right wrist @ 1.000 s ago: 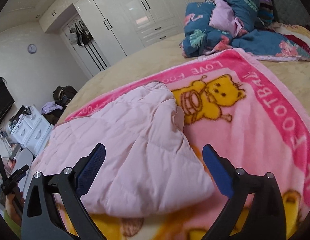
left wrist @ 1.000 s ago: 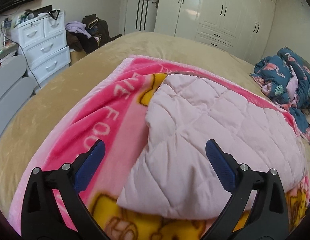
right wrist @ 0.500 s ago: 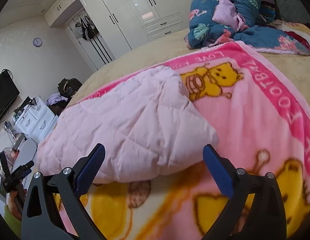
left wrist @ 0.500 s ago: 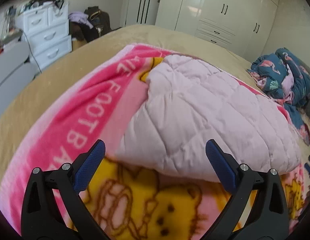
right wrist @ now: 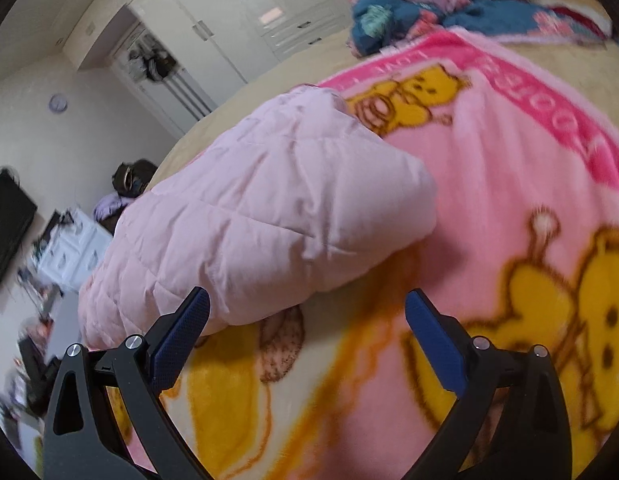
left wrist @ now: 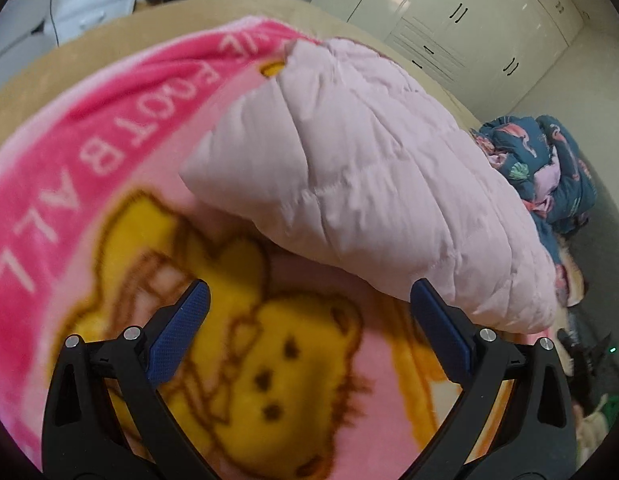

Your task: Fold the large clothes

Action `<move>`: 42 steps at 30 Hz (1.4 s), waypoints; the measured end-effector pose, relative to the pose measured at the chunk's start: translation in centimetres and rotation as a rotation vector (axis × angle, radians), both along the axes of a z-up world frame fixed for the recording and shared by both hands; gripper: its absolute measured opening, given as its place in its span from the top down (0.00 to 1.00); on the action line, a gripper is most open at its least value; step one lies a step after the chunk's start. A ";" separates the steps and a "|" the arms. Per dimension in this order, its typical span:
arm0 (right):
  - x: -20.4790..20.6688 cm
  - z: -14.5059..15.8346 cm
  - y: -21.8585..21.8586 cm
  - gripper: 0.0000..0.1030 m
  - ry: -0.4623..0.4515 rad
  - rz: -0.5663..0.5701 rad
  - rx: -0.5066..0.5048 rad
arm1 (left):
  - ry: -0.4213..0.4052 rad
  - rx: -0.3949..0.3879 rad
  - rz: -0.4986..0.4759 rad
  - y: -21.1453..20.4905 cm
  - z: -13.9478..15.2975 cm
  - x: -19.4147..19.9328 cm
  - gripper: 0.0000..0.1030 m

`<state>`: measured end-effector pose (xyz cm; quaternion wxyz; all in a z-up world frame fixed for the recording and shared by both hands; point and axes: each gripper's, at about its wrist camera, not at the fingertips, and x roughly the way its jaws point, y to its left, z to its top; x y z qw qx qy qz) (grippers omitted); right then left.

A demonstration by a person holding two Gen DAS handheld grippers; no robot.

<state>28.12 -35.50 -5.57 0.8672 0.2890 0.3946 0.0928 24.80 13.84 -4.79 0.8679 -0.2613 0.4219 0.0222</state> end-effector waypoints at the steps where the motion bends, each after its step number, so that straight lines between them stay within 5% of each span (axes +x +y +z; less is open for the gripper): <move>1: 0.2 -0.2 -0.3 0.05 0.006 -0.009 0.029 | -0.002 -0.021 0.001 -0.1 -0.1 0.0 0.09; 6: 1.3 -1.0 -1.4 0.05 0.034 -0.054 0.129 | -0.008 -0.096 0.022 -0.1 -0.4 0.8 0.09; 15: 4.9 -2.5 -0.9 0.05 0.091 -0.090 0.203 | -0.015 -0.104 0.072 0.4 0.1 2.3 0.09; 24: 7.4 -3.7 -0.2 0.04 0.106 -0.089 0.224 | -0.014 -0.184 0.099 1.2 -1.0 4.1 0.09; 38: 10.0 -4.9 0.9 0.04 0.090 -0.066 0.218 | -0.028 -0.444 0.182 2.9 -4.1 7.9 0.08; 42: 10.3 -4.8 1.4 0.04 0.066 -0.048 0.185 | -0.048 -0.460 0.183 2.9 -4.6 8.5 0.08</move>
